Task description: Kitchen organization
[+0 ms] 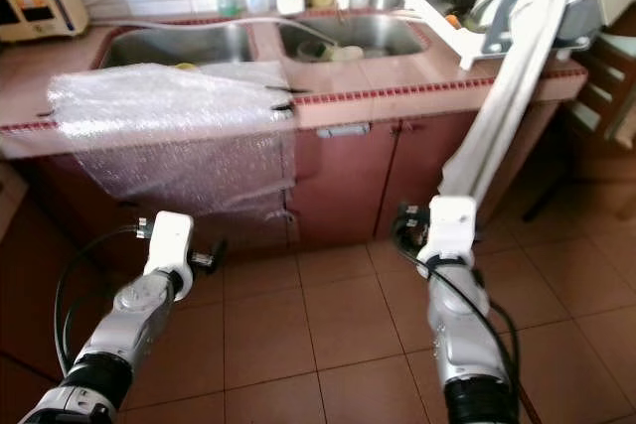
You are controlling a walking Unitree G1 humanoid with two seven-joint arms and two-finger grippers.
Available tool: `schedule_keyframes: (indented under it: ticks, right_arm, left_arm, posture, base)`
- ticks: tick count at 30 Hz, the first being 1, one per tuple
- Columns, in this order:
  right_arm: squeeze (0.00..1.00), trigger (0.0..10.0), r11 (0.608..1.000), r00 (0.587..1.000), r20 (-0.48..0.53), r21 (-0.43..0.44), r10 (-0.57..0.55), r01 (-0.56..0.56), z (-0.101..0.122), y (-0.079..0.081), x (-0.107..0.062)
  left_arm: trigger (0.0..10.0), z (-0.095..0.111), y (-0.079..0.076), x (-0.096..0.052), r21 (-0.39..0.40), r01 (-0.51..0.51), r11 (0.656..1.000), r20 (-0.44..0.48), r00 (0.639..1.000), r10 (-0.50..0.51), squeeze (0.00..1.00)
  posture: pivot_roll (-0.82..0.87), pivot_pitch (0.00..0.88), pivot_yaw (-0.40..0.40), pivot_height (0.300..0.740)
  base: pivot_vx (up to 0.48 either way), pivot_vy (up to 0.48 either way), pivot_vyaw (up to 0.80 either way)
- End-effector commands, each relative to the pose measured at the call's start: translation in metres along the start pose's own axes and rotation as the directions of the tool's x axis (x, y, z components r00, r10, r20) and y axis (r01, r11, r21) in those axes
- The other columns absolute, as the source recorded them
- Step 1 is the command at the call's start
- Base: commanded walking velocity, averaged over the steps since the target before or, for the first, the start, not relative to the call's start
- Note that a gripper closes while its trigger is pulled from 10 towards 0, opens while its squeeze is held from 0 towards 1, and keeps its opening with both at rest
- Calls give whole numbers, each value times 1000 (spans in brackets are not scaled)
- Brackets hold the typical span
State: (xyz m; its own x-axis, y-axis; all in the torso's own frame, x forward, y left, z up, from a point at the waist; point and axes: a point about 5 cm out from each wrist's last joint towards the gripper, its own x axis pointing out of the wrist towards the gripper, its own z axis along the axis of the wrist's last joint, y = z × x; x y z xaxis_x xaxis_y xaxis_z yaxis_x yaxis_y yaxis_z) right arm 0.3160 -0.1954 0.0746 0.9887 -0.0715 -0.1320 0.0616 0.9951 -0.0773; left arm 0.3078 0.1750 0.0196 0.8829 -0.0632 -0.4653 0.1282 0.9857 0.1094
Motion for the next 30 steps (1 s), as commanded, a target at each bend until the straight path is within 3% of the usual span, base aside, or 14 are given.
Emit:
schedule_keyframes:
  ticks: [1,6,10,14,18,23,30]
  right_arm:
    - [0,10000,1000,999,-36,12,0,1,-10,-1,1]
    - [0,10000,998,975,-221,65,16,-2,-52,4,-4]
    - [0,10000,999,952,-306,43,27,-14,-71,5,-13]
    - [0,10000,999,897,-440,23,46,-40,-102,7,-33]
    - [0,10000,999,834,-551,45,17,9,-128,7,-55]
    - [0,10000,996,811,-584,86,23,34,-134,10,-61]
    - [0,10000,998,809,-588,61,28,9,-137,8,-64]
  left_arm:
    - [10000,-9,2,0,14,-12,1000,-44,999,13,0]
    - [10000,-47,7,-8,46,-20,999,-199,979,29,0]
    - [10000,-63,8,-14,50,-24,998,-263,964,37,0]
    - [10000,-88,10,-25,44,-30,999,-353,935,44,0]
    - [10000,-106,9,-35,24,-32,999,-414,909,39,0]
    - [10000,-114,10,-40,28,-29,999,-434,900,39,0]
    - [10000,-121,9,-44,41,-3,999,-456,890,22,0]
  posture:
    - [-17,0,52,740]
    - [-28,0,54,740]
    - [-20,0,49,740]
    - [-17,0,53,740]
    - [-8,0,50,740]
    - [-11,0,48,740]
    - [-28,0,53,740]
  base:
    - [0,0,0]
    - [0,0,0]
    - [0,0,0]
    - [0,0,0]
    - [0,0,0]
    - [0,0,-396]
    - [0,0,-800]
